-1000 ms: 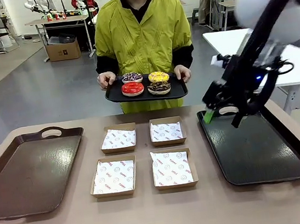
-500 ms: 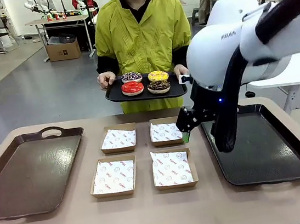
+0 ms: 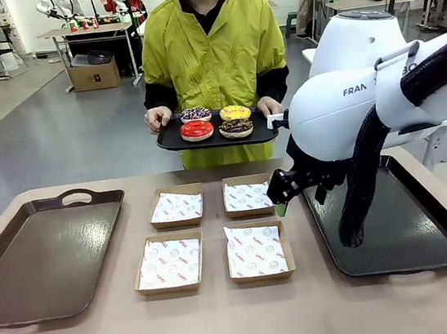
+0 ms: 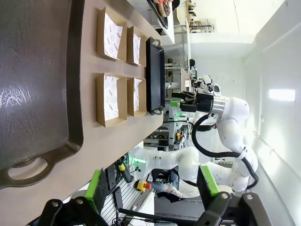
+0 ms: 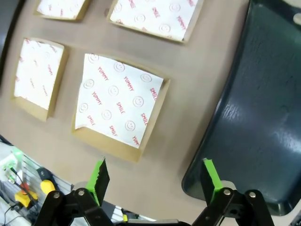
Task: Individually package the donuts and arrange them on the tray.
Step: Pick up one Paper togo box.
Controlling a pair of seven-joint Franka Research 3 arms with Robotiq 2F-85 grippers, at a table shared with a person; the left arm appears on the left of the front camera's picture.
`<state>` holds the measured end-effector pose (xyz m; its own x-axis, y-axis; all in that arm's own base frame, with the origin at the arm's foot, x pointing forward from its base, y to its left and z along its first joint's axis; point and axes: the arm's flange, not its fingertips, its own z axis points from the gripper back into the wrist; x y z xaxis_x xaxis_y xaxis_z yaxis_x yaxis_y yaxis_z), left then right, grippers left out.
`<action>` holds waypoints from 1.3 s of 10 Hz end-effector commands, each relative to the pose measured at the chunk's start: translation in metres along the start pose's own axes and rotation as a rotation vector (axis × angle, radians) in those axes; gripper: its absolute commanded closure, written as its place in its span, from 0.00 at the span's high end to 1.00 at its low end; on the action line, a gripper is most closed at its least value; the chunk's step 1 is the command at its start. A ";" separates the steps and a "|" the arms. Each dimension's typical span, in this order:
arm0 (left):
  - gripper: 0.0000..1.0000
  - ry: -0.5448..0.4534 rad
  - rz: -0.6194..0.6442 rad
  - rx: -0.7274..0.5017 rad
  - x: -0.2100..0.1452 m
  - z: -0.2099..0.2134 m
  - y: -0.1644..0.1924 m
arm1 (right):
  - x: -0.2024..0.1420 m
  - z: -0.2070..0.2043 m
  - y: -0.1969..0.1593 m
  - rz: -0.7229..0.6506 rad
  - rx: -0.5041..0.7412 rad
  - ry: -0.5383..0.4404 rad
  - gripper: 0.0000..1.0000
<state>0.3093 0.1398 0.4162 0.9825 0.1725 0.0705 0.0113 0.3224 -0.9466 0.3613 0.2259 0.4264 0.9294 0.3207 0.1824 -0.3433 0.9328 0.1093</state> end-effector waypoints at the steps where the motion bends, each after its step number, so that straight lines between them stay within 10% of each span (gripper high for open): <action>1: 1.00 -0.006 -0.003 -0.011 0.000 0.001 -0.001 | 0.007 0.002 0.004 -0.024 -0.010 0.032 1.00; 13: 1.00 -0.006 -0.003 -0.011 0.000 0.001 -0.001 | 0.017 -0.099 0.041 -0.244 -0.137 0.045 1.00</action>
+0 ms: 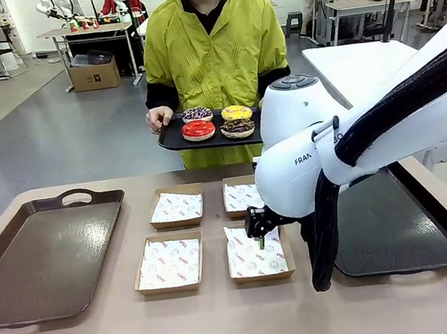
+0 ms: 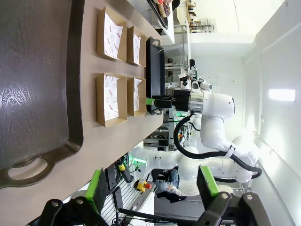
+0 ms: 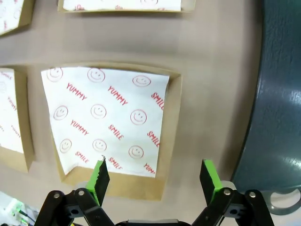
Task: Individually package the donuts and arrange them on the tray.
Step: Pick up one Paper togo box.
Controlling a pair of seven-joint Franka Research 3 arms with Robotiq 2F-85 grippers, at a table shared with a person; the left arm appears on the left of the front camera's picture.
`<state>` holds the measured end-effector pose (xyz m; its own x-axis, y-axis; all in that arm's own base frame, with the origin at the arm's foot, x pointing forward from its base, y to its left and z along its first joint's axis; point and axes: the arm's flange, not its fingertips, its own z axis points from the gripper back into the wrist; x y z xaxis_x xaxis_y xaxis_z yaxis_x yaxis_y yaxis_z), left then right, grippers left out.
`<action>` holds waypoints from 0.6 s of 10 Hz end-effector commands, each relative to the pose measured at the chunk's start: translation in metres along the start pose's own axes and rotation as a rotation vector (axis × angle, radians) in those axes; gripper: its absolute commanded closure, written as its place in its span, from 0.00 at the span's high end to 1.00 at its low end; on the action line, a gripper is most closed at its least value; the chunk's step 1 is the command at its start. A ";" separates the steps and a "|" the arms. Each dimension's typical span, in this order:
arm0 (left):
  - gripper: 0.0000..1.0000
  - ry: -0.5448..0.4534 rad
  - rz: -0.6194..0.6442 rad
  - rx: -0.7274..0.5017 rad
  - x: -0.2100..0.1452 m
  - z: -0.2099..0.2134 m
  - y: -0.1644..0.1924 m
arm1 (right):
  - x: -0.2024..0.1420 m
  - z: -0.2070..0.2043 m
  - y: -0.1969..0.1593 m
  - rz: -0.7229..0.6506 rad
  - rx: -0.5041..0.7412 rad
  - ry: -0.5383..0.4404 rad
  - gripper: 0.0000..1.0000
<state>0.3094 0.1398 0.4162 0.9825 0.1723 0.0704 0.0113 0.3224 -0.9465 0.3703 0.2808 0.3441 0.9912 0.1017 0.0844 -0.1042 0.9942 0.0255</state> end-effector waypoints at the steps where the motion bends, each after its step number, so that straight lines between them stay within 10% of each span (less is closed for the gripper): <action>1: 1.00 -0.007 -0.003 -0.011 0.000 0.001 -0.001 | 0.009 -0.014 0.002 -0.024 -0.019 -0.038 1.00; 5: 1.00 -0.007 -0.003 -0.011 0.000 0.001 -0.001 | 0.015 -0.038 -0.011 -0.023 0.024 -0.017 1.00; 6: 1.00 -0.007 -0.003 -0.011 0.000 0.001 -0.001 | 0.014 -0.038 -0.011 -0.024 0.026 -0.023 0.70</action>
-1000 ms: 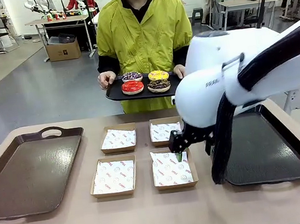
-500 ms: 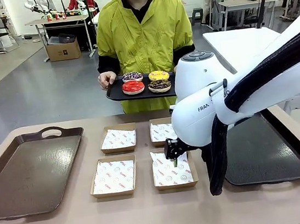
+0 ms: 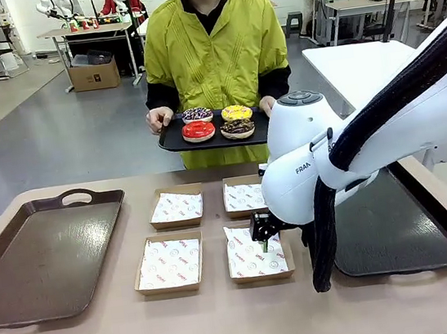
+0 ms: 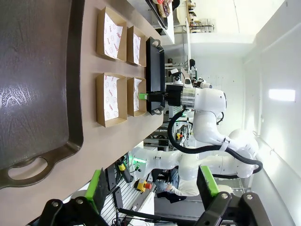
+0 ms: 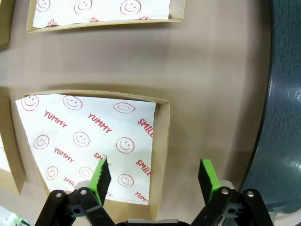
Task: Individually package the donuts and arrange them on the tray.
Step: Pick up one Paper togo box.
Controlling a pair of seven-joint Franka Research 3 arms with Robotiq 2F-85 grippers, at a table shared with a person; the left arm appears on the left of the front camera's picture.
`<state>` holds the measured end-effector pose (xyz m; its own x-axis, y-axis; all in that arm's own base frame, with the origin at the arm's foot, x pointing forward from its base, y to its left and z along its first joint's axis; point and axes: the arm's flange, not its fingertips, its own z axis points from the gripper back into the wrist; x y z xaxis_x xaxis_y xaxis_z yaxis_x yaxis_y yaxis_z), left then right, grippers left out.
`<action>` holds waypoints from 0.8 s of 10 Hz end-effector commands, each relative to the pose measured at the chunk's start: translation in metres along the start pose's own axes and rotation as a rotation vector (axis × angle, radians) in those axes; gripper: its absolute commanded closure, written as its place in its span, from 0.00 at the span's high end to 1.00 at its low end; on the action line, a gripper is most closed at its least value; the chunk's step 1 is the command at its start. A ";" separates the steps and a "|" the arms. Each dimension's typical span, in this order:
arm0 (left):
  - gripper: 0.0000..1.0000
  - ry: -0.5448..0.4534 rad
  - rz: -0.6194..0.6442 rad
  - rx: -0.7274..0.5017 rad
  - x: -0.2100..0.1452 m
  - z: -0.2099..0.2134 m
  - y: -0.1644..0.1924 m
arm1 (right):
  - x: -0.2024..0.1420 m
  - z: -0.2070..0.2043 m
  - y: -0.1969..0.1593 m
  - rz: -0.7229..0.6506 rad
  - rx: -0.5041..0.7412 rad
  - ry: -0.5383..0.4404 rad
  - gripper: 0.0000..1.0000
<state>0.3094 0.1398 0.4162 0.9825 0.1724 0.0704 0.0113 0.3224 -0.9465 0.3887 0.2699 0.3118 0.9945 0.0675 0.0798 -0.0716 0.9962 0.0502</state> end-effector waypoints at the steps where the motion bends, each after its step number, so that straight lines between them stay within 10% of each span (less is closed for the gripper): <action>1: 1.00 -0.007 -0.003 -0.011 0.000 0.001 -0.001 | -0.001 -0.002 0.002 0.006 0.006 -0.029 0.42; 3: 1.00 -0.007 -0.003 -0.011 0.000 0.001 -0.001 | -0.002 0.004 0.003 -0.001 0.002 -0.035 0.00; 8: 1.00 -0.007 -0.003 -0.011 0.000 0.001 -0.001 | -0.002 0.005 0.004 -0.004 -0.003 -0.024 0.00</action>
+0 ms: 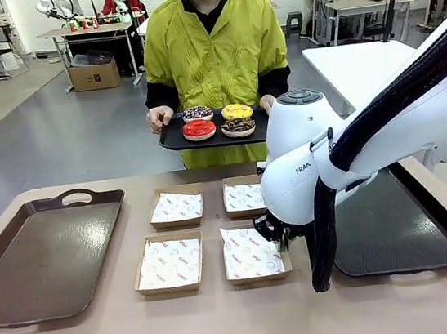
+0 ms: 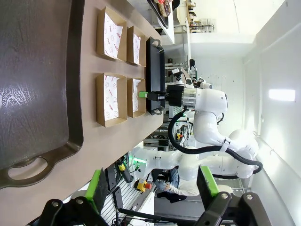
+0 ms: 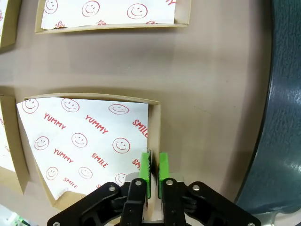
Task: Individually package the donuts and arrange them on the tray.
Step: Pick up one Paper togo box.
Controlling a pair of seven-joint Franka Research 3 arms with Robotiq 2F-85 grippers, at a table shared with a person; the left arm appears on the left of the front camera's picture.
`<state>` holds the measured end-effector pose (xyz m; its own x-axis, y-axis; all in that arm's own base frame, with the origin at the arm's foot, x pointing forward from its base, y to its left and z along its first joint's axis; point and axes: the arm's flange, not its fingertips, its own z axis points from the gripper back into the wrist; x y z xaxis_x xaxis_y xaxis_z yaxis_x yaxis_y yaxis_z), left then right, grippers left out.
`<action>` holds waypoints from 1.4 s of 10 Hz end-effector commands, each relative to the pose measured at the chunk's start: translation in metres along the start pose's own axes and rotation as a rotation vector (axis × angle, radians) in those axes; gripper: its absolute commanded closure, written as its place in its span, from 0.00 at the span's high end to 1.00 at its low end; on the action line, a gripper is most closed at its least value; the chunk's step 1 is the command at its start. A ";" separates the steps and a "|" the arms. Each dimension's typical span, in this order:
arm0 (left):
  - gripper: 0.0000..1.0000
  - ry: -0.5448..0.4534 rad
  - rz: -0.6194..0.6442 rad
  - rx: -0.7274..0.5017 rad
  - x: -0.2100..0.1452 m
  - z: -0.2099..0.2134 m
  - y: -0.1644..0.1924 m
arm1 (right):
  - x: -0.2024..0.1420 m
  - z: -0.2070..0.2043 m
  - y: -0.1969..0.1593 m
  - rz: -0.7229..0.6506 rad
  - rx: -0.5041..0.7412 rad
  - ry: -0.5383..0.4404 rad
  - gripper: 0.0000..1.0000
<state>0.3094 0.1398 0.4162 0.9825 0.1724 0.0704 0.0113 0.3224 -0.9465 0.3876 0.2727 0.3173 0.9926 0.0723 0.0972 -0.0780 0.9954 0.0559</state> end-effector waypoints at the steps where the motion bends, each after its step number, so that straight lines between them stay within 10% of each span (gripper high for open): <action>1: 1.00 -0.006 -0.003 -0.011 0.000 0.001 -0.001 | -0.001 0.000 0.000 -0.017 -0.005 -0.012 0.00; 5: 1.00 -0.006 -0.003 -0.011 0.000 0.001 -0.001 | -0.005 0.027 0.010 -0.023 0.034 0.007 0.00; 9: 1.00 -0.006 -0.003 -0.011 0.000 0.001 -0.001 | -0.003 0.142 0.031 0.175 -0.060 0.079 0.00; 14: 1.00 -0.006 -0.003 -0.011 0.000 0.001 -0.001 | 0.069 0.239 0.047 0.087 -0.103 0.122 0.00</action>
<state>0.3094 0.1397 0.4162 0.9825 0.1723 0.0704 0.0113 0.3225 -0.9465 0.4088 0.2977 0.5585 0.9780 0.2074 -0.0213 -0.2081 0.9772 -0.0423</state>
